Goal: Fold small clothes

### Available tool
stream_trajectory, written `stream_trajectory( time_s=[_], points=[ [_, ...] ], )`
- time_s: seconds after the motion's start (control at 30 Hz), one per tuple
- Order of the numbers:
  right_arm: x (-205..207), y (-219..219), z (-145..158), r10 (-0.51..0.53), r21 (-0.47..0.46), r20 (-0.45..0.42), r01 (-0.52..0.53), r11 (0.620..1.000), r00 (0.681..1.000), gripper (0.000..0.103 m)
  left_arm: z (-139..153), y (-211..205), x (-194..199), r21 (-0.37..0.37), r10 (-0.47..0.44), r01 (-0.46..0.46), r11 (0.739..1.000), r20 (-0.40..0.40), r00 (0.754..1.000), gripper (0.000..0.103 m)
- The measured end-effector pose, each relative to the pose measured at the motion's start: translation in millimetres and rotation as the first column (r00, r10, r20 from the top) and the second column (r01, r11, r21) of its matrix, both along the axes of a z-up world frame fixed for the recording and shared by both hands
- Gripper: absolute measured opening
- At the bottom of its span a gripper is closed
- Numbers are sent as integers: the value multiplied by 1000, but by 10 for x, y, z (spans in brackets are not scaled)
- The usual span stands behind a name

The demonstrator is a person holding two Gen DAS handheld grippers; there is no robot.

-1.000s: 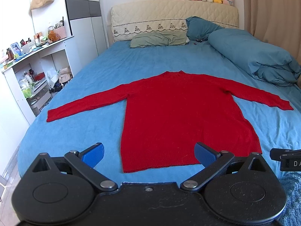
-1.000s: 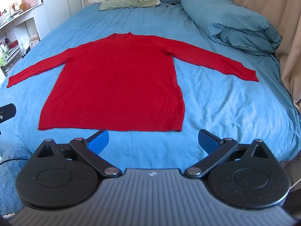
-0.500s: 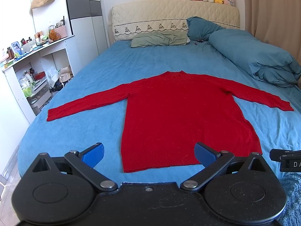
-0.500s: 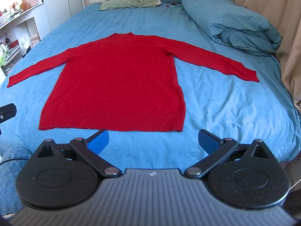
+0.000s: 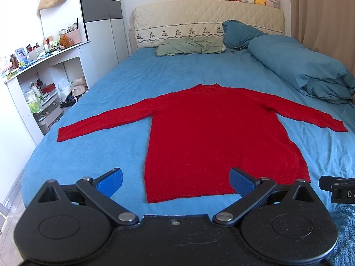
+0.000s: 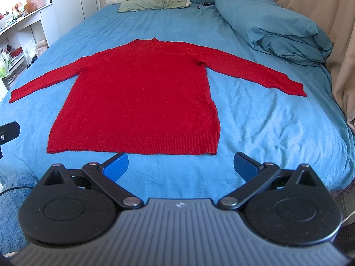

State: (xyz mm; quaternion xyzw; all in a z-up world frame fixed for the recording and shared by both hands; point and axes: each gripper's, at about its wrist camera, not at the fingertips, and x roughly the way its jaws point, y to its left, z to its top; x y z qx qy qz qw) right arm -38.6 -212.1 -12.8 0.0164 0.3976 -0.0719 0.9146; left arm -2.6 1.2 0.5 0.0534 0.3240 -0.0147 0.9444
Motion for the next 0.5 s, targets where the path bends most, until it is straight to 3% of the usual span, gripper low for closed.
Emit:
stream_trajectory(
  time_s=[0.2,0.33,0.5],
  points=[
    [1,20,30,13,3,12,-13,1000,1000,103,13,-27,-9,14,11,-10,1000,-38,999,103],
    [53,-51,144,16,-5,35,-16,1000,999,103,85,-62,75,-21,-31,30,999,-28,999,103],
    [325,-390,352,-34,20,93,32,999,995,103,321,-225,470,-44,-102,104,994,59,993,103]
  ],
)
